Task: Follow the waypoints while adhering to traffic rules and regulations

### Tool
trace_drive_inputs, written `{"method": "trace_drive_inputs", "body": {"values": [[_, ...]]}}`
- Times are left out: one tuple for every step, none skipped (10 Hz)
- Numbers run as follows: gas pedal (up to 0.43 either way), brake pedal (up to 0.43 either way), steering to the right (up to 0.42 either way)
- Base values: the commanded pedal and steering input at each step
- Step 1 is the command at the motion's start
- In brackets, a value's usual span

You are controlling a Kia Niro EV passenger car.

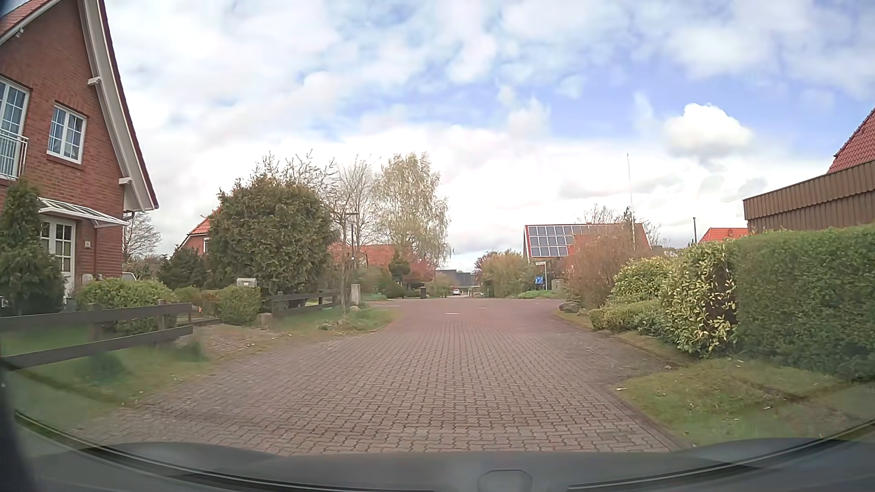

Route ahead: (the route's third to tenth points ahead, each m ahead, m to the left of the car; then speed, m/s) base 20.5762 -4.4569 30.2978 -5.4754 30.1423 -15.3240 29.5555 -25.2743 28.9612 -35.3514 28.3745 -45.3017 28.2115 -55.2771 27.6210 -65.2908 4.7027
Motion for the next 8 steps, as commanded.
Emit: {"method": "trace_drive_inputs", "body": {"values": [[0.118,0.0,0.006],[0.11,0.006,0.008],[0.11,0.006,0.009],[0.11,0.0,0.009],[0.11,0.0,0.009],[0.11,0.0,0.009],[0.11,0.0,0.009],[0.11,0.0,0.009]]}}
